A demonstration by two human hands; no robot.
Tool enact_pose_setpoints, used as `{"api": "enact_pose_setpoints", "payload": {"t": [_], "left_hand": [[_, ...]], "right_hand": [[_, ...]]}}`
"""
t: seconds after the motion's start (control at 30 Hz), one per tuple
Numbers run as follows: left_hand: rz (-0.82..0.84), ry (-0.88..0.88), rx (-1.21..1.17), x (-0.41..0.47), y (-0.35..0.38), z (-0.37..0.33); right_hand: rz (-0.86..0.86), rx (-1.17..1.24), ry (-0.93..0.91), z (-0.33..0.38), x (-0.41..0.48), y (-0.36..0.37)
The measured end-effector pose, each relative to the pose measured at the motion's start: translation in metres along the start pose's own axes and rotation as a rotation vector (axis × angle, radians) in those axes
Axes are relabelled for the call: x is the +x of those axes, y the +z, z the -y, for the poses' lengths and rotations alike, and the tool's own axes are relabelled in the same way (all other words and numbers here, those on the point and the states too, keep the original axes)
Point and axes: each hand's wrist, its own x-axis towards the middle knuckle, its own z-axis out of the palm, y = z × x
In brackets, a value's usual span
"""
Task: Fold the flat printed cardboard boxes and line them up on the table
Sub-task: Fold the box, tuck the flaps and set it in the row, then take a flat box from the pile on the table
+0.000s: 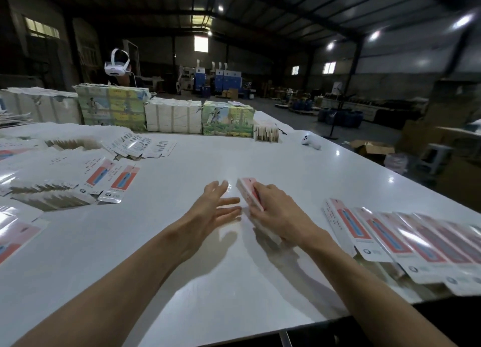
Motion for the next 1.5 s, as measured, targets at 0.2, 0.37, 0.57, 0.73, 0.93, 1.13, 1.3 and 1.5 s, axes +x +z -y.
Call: {"api": "enact_pose_setpoints", "payload": {"t": [0.2,0.37,0.57,0.73,0.93,1.13,1.3,1.5], "left_hand": [[0.095,-0.006,0.053,0.010,-0.012,0.011],[0.116,-0.006,0.075,0.010,-0.013,0.010],[0.143,0.003,0.102,0.013,-0.014,0.009],[0.133,0.046,0.153,0.015,-0.014,0.010],[-0.162,0.156,0.309,0.020,-0.019,0.010],[-0.419,0.182,0.633,0.023,-0.036,0.003],[-0.357,0.036,1.003,0.013,-0.065,-0.037],[-0.565,-0.242,1.557,-0.045,-0.140,-0.098]], "right_hand": [[0.052,-0.312,0.321,-0.049,-0.047,-0.008],[0.006,-0.385,0.405,-0.066,-0.072,-0.028],[0.019,-0.496,0.402,-0.076,-0.083,-0.042],[-0.089,-0.329,0.218,-0.038,-0.041,-0.036],[-0.223,0.000,0.014,0.036,0.030,-0.003],[-0.155,0.249,-0.040,0.058,0.042,0.047],[-0.106,0.337,-0.052,0.043,0.046,0.056],[-0.055,0.432,-0.041,0.044,0.051,0.058]]}}
